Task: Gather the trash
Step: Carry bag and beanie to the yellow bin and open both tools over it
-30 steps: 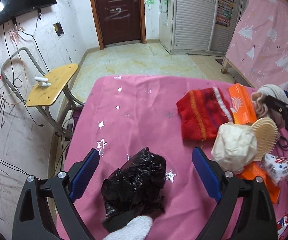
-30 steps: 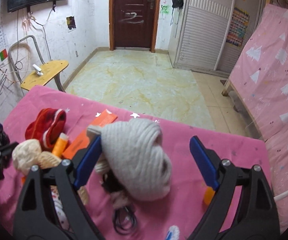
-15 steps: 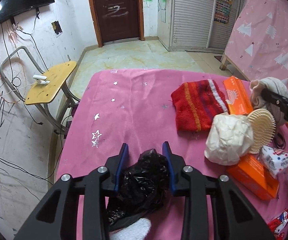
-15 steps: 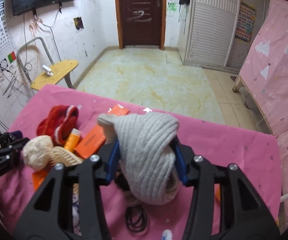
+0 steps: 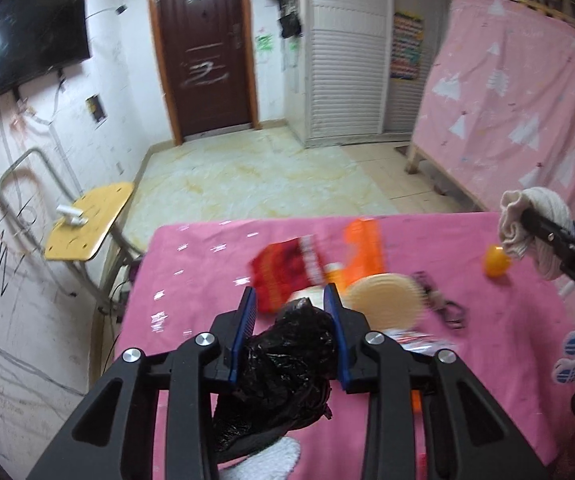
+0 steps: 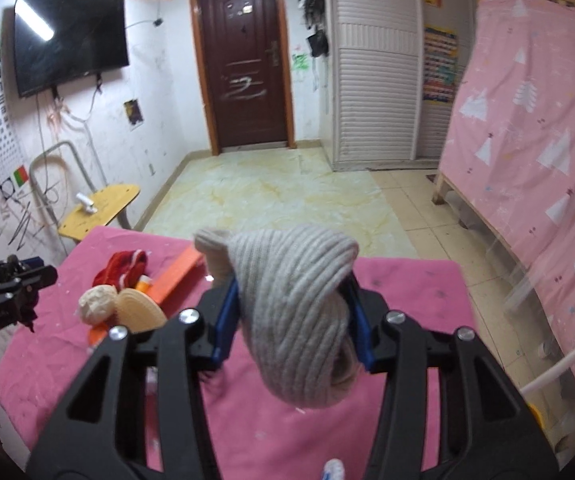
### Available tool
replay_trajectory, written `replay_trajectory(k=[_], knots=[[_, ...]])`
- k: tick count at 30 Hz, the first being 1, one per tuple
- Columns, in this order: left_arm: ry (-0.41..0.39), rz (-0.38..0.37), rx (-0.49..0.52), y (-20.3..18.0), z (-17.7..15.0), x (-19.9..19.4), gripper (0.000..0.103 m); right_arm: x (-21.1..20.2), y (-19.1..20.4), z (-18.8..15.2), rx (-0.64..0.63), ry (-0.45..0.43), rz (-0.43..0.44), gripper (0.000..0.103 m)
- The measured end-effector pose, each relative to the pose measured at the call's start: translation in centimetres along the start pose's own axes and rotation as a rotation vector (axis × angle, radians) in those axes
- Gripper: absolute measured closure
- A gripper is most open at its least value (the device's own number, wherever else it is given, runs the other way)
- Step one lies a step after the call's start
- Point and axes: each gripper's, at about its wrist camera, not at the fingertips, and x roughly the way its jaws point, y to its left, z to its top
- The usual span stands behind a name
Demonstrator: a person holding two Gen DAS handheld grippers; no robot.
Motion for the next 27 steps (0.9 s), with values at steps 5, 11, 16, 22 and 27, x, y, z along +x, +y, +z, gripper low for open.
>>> replay_trajectory(k=[5,11,16,22,27], knots=[[-0.014,-0.057,0.054,-4.9,0.4,-1.3,0.077,-2.6,-4.0,-1.3,0.063,-0.03,-0.038,0.057],[-0.004,-0.13,0.113,-10.8,0.7,-2.1,0.077,-5.8,-9.2,-3.8,0.135,-0.063,-0.107,0.057],[0.0,-0.194,0.168,-16.4,0.7,-3.0,0.077,-8.3,-13.7,-6.6,0.199,-0.076,-0.183,0.057],[0.008,-0.285,0.245,-23.5,0.2,-3.8,0.077,-10.8,-19.0,-10.6,0.274,-0.064,-0.288,0.057],[0.021,-0.369,0.319,-30.4,-0.6,-4.1,0.077,-12.3,-22.5,-13.6,0.337,-0.047,-0.339,0.056]])
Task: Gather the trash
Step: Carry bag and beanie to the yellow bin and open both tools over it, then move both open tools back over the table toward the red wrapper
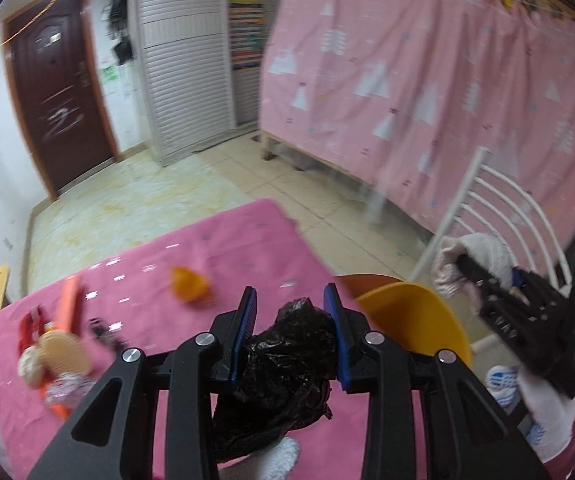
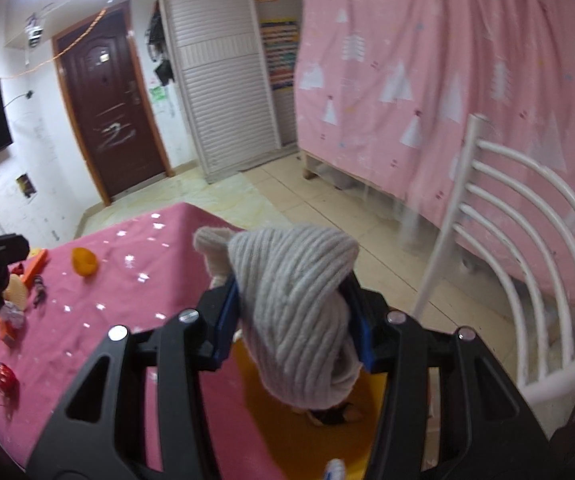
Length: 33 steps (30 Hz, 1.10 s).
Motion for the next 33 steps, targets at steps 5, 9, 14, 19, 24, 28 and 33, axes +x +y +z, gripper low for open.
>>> replay_trajectory(k=[5,9,14,19,24,28,33], knots=[[0.002,-0.067,0.06,-5.0,0.8,1.8,0.077,0.5,-2.5,-1.0,0.044,0.021,-0.015,0.056],[0.002,-0.131,0.096,-8.2,1.7,3.2,0.076,1.2,-3.4,-1.4,0.077,0.037,-0.02,0.054],[-0.003,-0.171,0.114,-10.1,2.4,4.1,0.047,1.7,-4.1,-1.9,0.094,0.044,-0.02,0.038],[-0.021,-0.162,0.115,-10.0,2.3,3.6,0.037,1.7,-4.2,-2.2,0.096,0.05,-0.019,0.037],[-0.026,-0.157,0.087,-8.4,2.1,3.0,0.036,1.8,-3.5,-2.1,0.093,0.055,-0.006,0.037],[-0.032,-0.139,0.049,-6.5,1.7,2.1,0.035,1.4,-2.1,-1.8,0.074,0.048,0.013,0.036],[-0.048,-0.078,0.012,-3.6,0.7,0.1,0.032,0.3,1.0,-1.0,0.026,0.024,0.064,0.027]])
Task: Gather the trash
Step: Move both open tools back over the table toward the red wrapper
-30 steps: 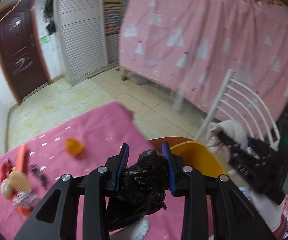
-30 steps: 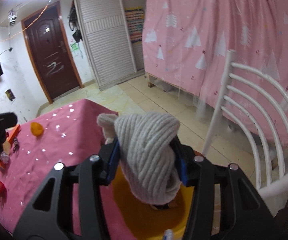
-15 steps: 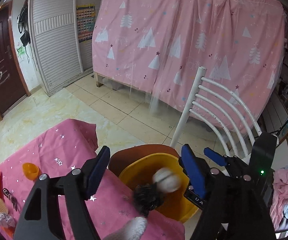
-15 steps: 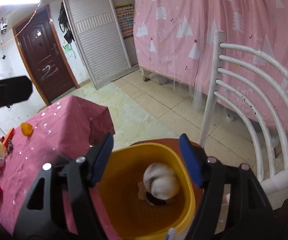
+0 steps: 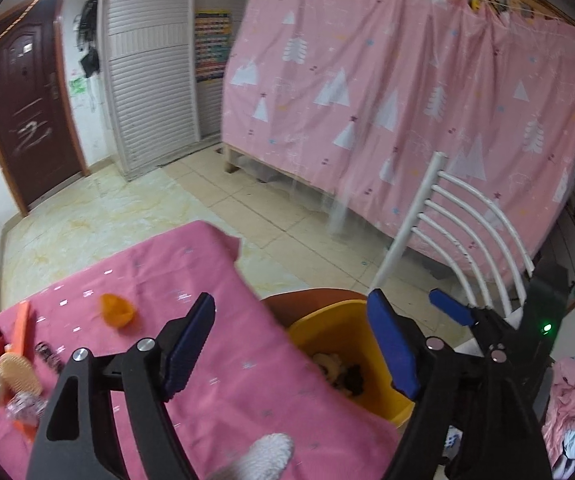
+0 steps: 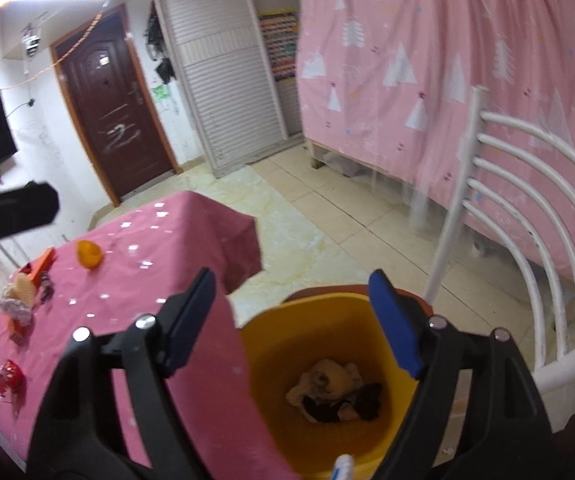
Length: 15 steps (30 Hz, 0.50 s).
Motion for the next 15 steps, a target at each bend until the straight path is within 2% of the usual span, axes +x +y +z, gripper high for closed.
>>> replay_trajectory(k=[6,15], knots=[[-0.018,0.074,-0.052,4.1,-1.3,-2.8,0.03,-0.5,5.0,0.6,-0.068,-0.006,0.083,0.025],[-0.035,0.157,-0.123,10.6,-3.1,-6.2,0.026,0.1,12.7,0.0,-0.185,0.029,0.169,0.023]])
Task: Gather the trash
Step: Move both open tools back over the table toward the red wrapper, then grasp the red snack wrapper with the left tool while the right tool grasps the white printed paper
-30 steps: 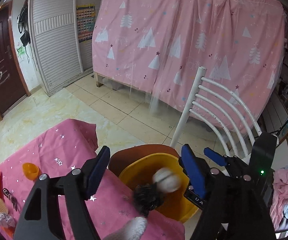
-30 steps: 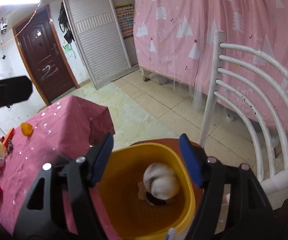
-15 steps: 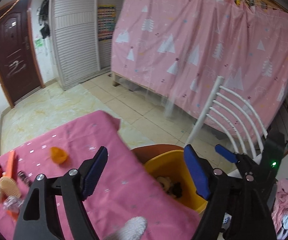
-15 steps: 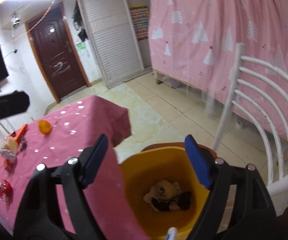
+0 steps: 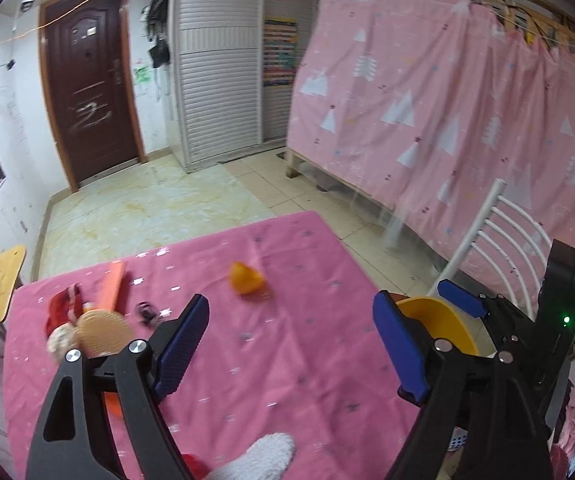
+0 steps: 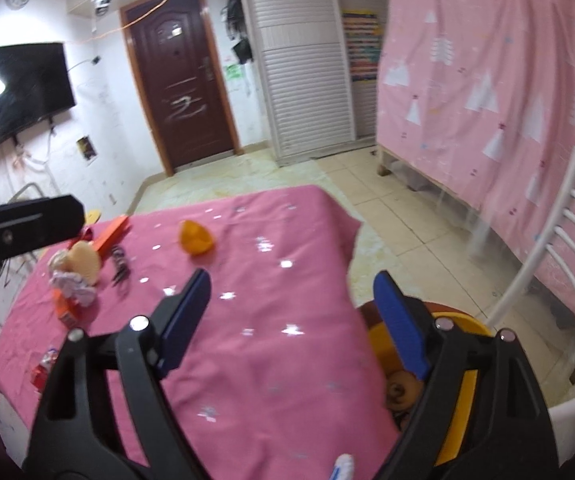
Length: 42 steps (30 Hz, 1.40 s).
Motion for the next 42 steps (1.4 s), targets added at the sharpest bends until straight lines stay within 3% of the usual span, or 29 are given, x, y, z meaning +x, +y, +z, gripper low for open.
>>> replay_trajectory(k=[14,19,27,35,38,40,42], knots=[[0.04,0.141,-0.082,11.6,-4.8,-2.0,0.018,2.7,9.8,0.3,-0.155,0.06,0.105,0.017],[0.076,0.148,-0.117,14.4,-7.6,-2.2,0.018,3.6,12.1,0.1,-0.193,0.079,0.128,0.017],[0.129,0.072,-0.076,13.4,-11.4,-1.2,0.017,4.8,14.6,0.4,-0.227,0.104,0.14,0.016],[0.176,0.063,-0.007,10.9,-13.5,0.8,0.018,5.9,16.8,0.9,-0.252,0.113,0.144,0.015],[0.183,0.035,0.012,10.6,-13.9,0.9,0.042,6.4,17.3,0.9,-0.257,0.123,0.151,0.014],[0.19,0.016,0.017,10.4,-14.2,1.1,0.07,6.7,17.8,0.9,-0.264,0.13,0.155,0.013],[0.192,0.0,0.017,10.4,-14.5,0.9,0.076,7.0,18.3,0.8,-0.268,0.135,0.162,0.013]])
